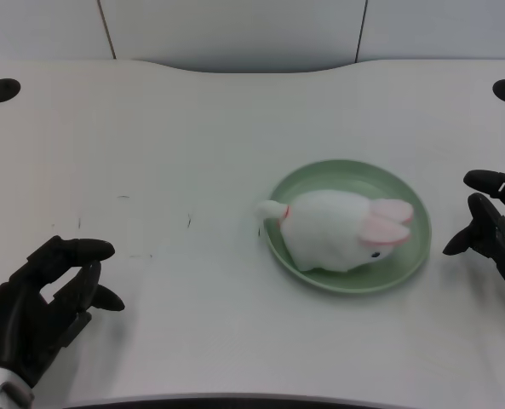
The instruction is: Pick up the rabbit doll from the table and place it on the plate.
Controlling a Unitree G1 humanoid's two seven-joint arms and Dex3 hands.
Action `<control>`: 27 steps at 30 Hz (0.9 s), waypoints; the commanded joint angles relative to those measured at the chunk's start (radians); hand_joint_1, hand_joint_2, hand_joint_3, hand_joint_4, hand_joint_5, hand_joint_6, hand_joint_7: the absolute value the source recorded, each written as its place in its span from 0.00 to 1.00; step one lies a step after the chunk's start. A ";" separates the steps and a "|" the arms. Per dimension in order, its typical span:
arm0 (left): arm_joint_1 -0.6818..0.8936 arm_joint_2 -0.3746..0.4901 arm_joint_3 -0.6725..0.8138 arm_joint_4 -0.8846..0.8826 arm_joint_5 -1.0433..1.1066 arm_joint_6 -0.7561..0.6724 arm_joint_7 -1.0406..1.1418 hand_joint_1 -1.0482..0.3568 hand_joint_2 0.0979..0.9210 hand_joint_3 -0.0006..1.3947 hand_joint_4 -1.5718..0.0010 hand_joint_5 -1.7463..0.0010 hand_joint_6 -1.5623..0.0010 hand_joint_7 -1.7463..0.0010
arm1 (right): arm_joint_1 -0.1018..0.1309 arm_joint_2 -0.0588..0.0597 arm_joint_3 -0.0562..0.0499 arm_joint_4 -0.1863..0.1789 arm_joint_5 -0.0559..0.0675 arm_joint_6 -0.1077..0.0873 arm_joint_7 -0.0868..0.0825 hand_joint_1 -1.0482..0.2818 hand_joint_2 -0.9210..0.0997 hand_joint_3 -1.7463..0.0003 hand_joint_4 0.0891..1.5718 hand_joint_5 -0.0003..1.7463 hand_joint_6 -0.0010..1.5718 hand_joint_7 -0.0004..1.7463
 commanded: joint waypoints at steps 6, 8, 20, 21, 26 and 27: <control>0.001 0.009 0.003 0.002 0.000 0.003 -0.003 0.36 1.00 0.31 0.65 0.05 0.68 0.33 | -0.003 -0.009 -0.003 0.002 0.004 -0.001 -0.004 0.42 0.00 0.85 0.53 0.82 0.49 0.65; 0.001 0.010 0.004 0.003 -0.001 0.003 -0.005 0.36 1.00 0.31 0.65 0.05 0.68 0.32 | -0.003 -0.009 -0.002 0.004 0.003 -0.002 -0.006 0.42 0.00 0.84 0.53 0.82 0.49 0.65; 0.003 0.010 0.003 -0.002 -0.005 0.010 -0.007 0.37 1.00 0.30 0.67 0.06 0.69 0.33 | -0.004 -0.009 -0.006 0.007 0.008 -0.001 0.004 0.43 0.00 0.84 0.53 0.82 0.49 0.66; 0.003 0.010 0.003 -0.002 -0.006 0.010 -0.008 0.37 1.00 0.31 0.67 0.06 0.69 0.33 | -0.004 -0.009 -0.005 0.007 0.008 0.000 0.003 0.43 0.00 0.84 0.53 0.82 0.49 0.66; 0.006 0.011 0.003 -0.003 -0.007 0.020 -0.006 0.36 1.00 0.31 0.67 0.06 0.68 0.33 | -0.004 -0.009 0.000 0.006 0.000 -0.002 -0.007 0.41 0.00 0.84 0.54 0.82 0.49 0.65; 0.006 0.011 0.003 -0.004 -0.008 0.021 -0.005 0.36 1.00 0.31 0.67 0.06 0.68 0.33 | -0.005 -0.010 0.000 0.006 0.001 0.000 -0.005 0.42 0.00 0.84 0.54 0.82 0.49 0.65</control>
